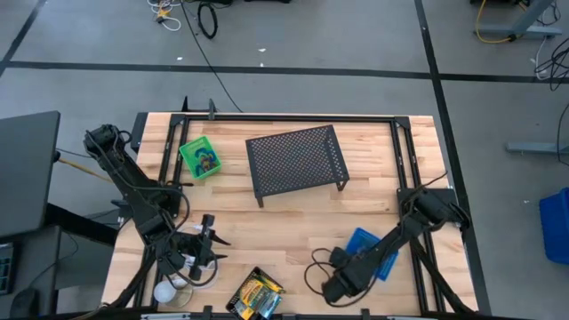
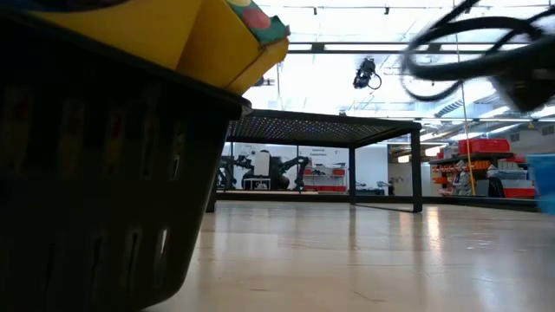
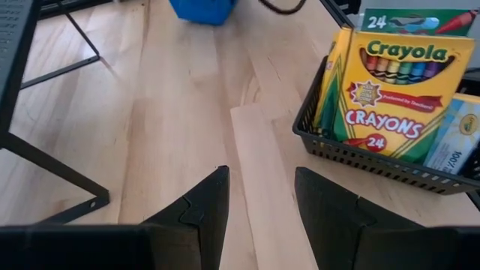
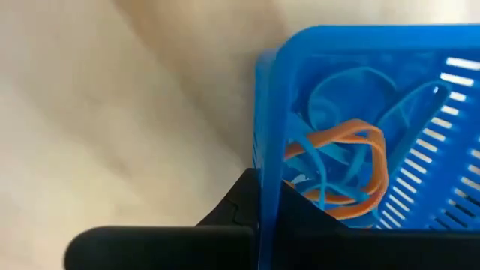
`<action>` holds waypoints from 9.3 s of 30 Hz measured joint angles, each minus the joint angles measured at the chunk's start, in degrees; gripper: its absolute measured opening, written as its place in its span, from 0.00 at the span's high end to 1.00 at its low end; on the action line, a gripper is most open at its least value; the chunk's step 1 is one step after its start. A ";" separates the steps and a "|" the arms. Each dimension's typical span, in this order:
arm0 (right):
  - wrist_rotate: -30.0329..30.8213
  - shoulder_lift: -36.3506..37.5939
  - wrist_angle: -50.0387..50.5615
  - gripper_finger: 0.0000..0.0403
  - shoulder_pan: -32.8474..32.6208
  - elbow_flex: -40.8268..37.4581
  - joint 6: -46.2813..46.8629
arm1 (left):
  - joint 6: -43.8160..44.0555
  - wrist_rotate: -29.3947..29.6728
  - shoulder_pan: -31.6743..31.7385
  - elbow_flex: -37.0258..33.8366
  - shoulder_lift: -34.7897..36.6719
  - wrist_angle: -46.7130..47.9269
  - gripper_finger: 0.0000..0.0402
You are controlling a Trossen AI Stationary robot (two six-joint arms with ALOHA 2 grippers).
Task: Pick & Place Office Desk Supplies
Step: Put the blue bin on the shelf
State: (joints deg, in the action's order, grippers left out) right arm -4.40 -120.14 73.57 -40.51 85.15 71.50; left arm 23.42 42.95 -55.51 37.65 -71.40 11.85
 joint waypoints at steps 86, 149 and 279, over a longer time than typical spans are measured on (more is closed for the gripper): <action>16.01 0.50 11.81 1.00 51.54 38.62 -108.65 | 2.73 8.94 0.00 0.00 4.37 -0.23 0.60; 24.92 -1.81 12.59 0.58 44.30 49.78 -98.05 | 3.17 9.06 0.00 0.00 4.33 -0.01 0.60; 17.52 31.46 -99.20 1.00 46.71 -41.51 -70.46 | -17.34 -35.10 61.86 -16.98 7.80 -54.97 0.60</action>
State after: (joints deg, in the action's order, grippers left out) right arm 13.12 -88.67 -25.63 6.20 43.64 1.04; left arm 6.08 7.86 6.35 20.67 -63.59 -43.12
